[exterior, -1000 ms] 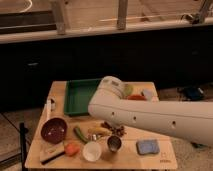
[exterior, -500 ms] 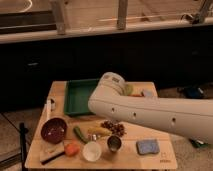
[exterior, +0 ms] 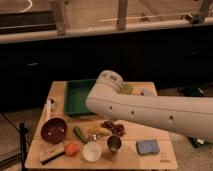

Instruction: Place sponge in tray

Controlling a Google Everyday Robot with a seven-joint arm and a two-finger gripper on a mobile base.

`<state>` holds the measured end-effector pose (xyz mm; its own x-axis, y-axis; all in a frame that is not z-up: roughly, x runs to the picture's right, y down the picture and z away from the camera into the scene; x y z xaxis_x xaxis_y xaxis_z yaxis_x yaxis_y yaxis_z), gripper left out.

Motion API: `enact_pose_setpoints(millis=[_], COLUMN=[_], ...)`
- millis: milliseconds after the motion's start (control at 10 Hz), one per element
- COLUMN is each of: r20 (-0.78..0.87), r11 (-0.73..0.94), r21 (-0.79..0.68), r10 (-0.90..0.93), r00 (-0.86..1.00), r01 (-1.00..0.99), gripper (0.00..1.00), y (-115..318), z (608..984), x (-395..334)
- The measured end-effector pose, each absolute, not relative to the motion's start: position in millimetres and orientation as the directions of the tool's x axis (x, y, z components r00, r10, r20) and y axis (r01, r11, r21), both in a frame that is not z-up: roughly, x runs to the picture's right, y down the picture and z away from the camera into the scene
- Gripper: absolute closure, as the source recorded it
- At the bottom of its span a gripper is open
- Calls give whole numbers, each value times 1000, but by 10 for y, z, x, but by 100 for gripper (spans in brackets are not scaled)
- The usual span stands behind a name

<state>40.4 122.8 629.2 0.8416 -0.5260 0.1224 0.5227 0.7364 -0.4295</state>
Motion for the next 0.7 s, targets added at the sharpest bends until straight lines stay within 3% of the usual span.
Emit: enact_pose_setpoints(millis=[700], r20=[142], r11=[764], r21=[-386], r10=[-505], r00=[852], r01=[517], gripper=[97], y=[1102], z=[6330], x=[300])
